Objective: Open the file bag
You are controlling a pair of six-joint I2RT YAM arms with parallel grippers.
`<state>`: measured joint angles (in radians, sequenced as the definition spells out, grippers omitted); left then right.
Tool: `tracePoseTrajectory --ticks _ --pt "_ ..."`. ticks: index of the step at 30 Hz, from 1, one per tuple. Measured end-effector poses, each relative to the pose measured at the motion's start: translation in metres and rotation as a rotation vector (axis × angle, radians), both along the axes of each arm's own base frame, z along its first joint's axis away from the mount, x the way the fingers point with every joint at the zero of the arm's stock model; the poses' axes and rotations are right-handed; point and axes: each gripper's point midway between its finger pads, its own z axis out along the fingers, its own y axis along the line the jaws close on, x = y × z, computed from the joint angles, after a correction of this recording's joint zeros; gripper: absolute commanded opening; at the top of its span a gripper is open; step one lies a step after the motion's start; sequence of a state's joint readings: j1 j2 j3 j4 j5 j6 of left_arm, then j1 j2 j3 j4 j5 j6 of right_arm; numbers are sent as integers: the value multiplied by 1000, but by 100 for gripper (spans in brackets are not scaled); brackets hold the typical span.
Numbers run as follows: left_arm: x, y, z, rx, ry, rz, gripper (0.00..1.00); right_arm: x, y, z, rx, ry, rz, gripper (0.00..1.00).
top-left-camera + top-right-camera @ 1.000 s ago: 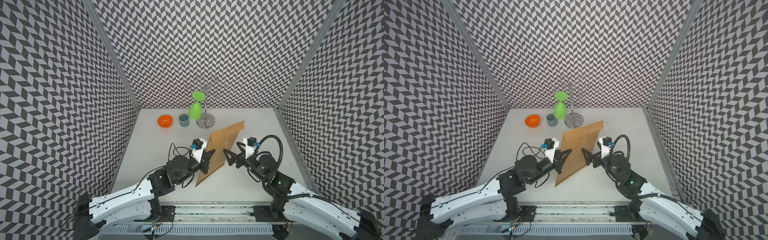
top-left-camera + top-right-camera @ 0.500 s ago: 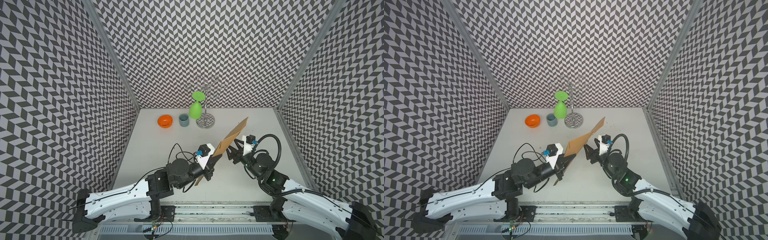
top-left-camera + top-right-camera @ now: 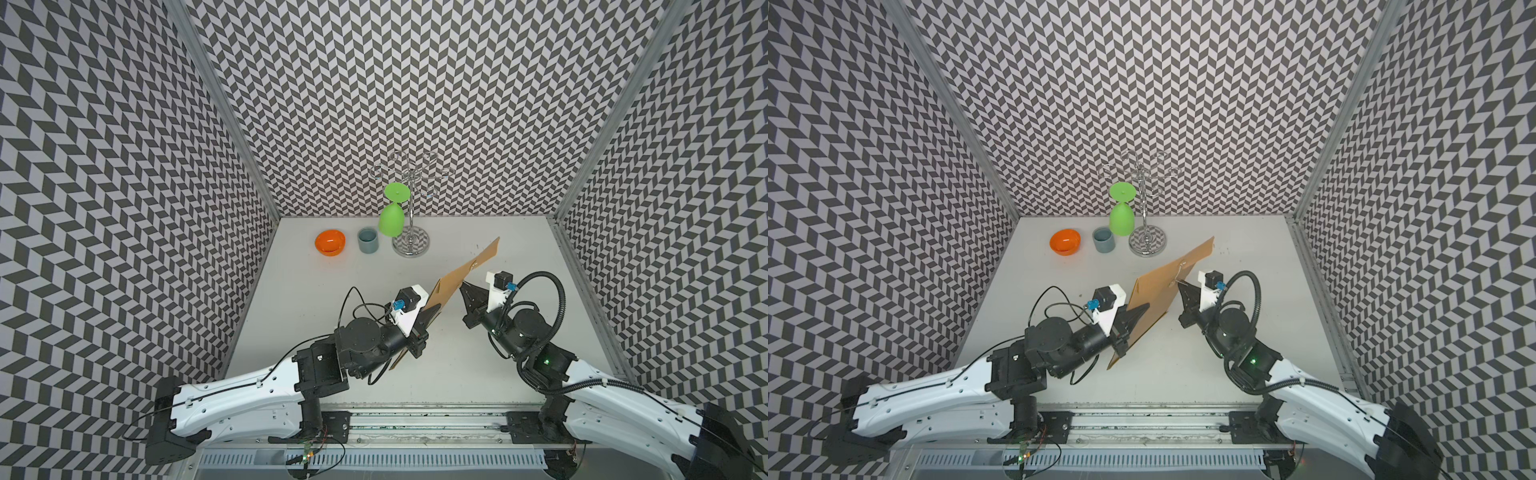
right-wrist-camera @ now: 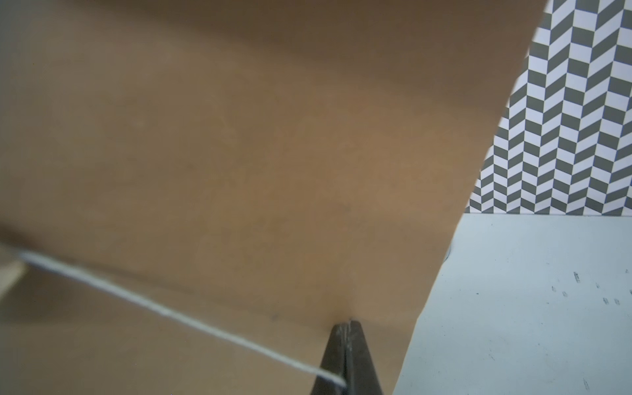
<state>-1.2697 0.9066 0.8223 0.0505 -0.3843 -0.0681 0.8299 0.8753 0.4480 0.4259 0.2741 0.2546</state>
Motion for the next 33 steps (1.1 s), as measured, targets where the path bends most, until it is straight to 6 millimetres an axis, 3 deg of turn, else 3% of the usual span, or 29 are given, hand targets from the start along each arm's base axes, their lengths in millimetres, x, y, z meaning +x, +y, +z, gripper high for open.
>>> tracePoseTrajectory --ticks 7,13,17,26,33 --pt "19 4 -14 13 31 124 0 1 -18 2 11 19 -79 0" --pt "30 -6 -53 85 78 180 0 5 -27 -3 -30 52 -137 0" --pt "28 -2 -54 41 83 174 0 7 -33 -3 -51 66 -174 0" --pt "20 -6 -58 1 99 118 0 19 -23 57 -28 84 -186 0" --pt "15 -7 -60 -29 108 81 0 22 -17 71 -43 123 -179 0"
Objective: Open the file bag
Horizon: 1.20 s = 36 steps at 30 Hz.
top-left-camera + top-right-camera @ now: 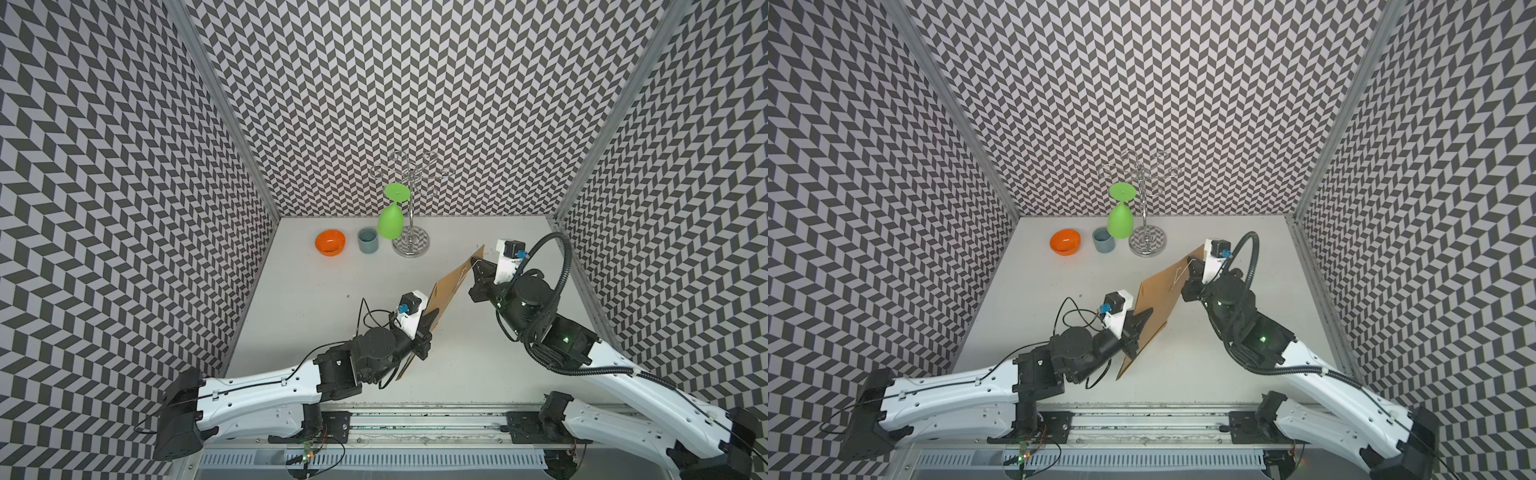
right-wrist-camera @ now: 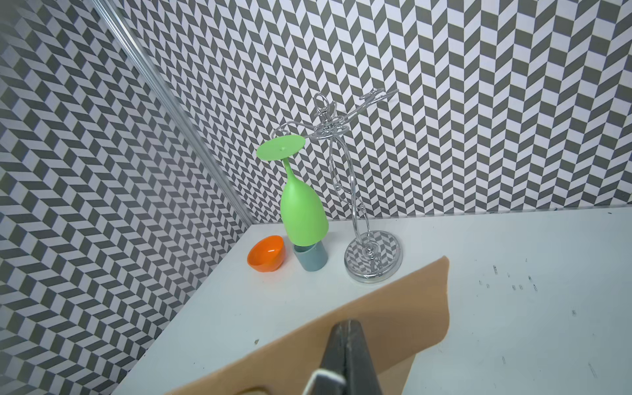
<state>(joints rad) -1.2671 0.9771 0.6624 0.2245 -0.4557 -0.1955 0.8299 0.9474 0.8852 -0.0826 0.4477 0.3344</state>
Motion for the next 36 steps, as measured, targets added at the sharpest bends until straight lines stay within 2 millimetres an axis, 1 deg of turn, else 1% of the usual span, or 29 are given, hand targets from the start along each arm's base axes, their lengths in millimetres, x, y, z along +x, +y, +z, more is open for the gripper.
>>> tracePoseTrajectory --ticks 6,9,12,16,18,25,27,30,33,36 --pt "-1 -1 0 -7 3 -5 0 -6 10 5 15 20 59 0" --pt "1 -3 -1 -13 8 0 0 -14 20 9 27 24 107 0" --pt "5 -4 -6 -10 21 14 0 -26 32 11 33 24 168 0" --pt "14 -7 -18 7 51 41 0 -43 44 16 46 14 242 0" --pt "18 -7 -20 1 61 50 0 -49 48 16 48 14 268 0" --pt "26 -4 -21 -30 94 57 0 -63 56 5 51 18 332 0" --pt "31 0 -19 -50 107 65 0 -69 57 0 61 12 359 0" --pt "39 9 -12 -89 120 84 0 -76 60 -17 52 23 393 0" --pt "41 15 -4 -125 126 85 0 -79 63 -44 21 55 406 0" --pt "37 16 4 -151 127 61 0 -79 63 -74 -18 92 400 0"
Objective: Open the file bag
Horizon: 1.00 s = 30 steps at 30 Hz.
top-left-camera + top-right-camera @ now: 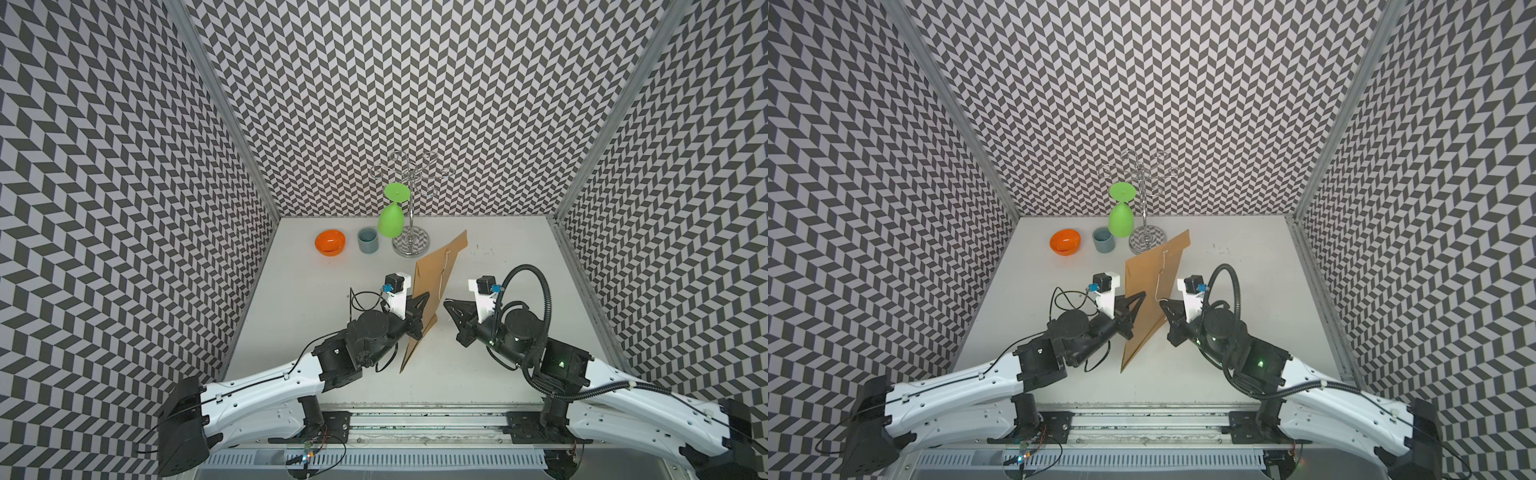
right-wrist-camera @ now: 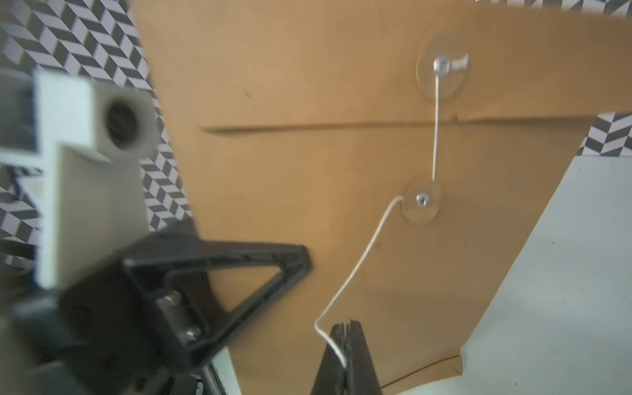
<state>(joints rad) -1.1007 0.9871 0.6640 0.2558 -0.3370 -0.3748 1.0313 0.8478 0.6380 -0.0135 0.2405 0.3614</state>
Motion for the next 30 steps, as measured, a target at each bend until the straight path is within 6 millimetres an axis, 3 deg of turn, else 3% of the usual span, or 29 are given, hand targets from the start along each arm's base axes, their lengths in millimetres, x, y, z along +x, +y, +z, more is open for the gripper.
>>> tracePoseTrajectory --ticks 4,10,16,25,30 --pt "-4 3 6 -17 2 -18 0 5 -6 -35 -58 34 -46 0" --pt "-8 13 16 -39 -5 -22 0 24 -18 -57 -106 72 -159 0" --pt "-8 19 20 -54 -2 -15 0 53 -50 -66 -85 122 -311 0" --pt "-9 22 18 -52 17 -20 0 71 -86 -79 -88 172 -447 0" --pt "-9 30 7 -54 35 -19 0 80 -108 -63 -69 160 -516 0"
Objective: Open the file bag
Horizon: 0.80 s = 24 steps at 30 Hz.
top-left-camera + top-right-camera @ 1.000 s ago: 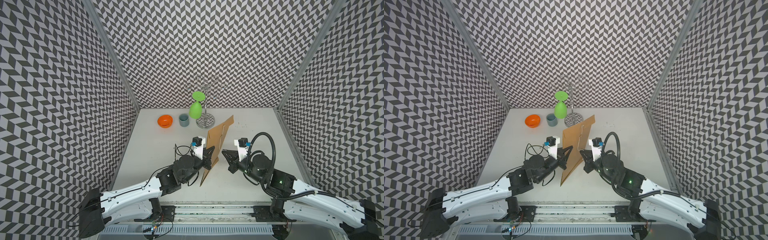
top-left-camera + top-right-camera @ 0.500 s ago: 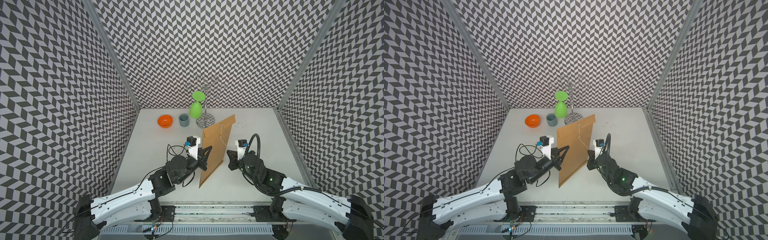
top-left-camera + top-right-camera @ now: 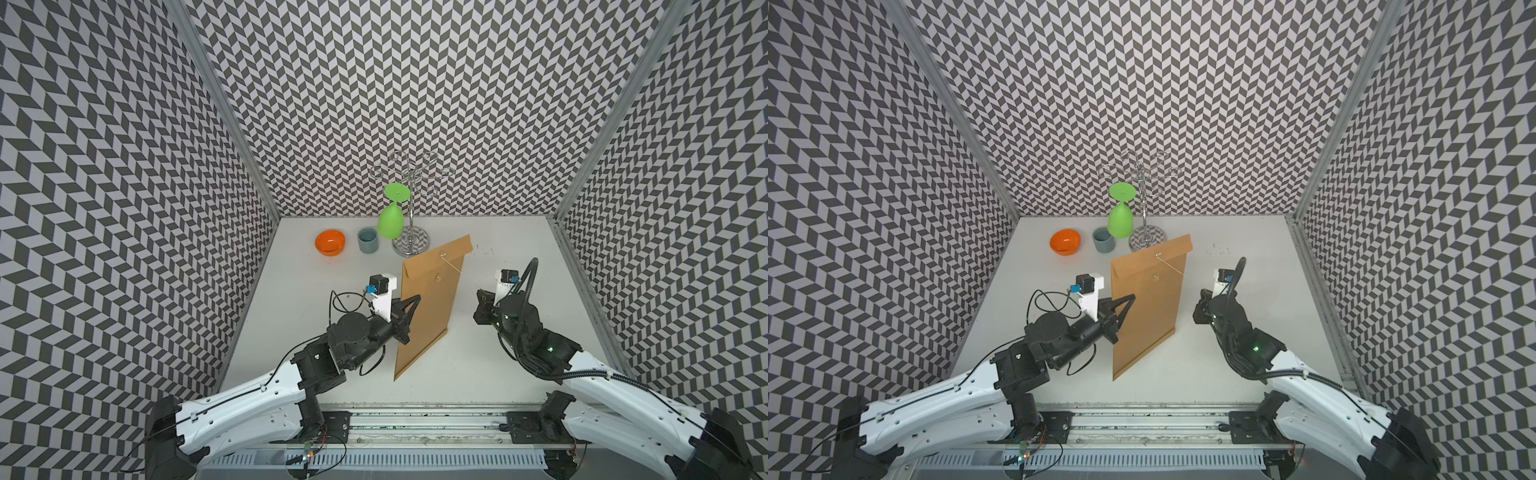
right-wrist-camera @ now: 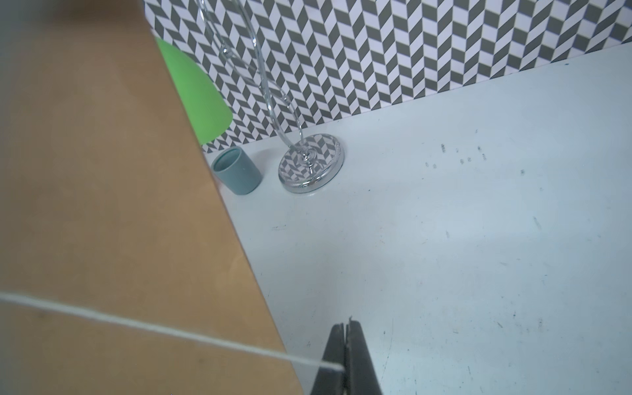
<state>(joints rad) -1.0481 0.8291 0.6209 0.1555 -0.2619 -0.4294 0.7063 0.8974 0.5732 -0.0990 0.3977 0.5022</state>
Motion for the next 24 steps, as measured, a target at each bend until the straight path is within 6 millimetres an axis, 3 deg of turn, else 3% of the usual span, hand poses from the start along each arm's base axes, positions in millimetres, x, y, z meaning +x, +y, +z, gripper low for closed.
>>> tracePoseTrajectory --ticks 6,9,24 --pt "5 10 -16 -24 46 5 0 1 2 53 47 -90 22 0" --pt "4 11 -14 -44 53 -7 0 -2 6 66 65 -113 53 0" --pt "8 18 -16 -157 116 -92 0 -14 23 78 85 -119 179 0"
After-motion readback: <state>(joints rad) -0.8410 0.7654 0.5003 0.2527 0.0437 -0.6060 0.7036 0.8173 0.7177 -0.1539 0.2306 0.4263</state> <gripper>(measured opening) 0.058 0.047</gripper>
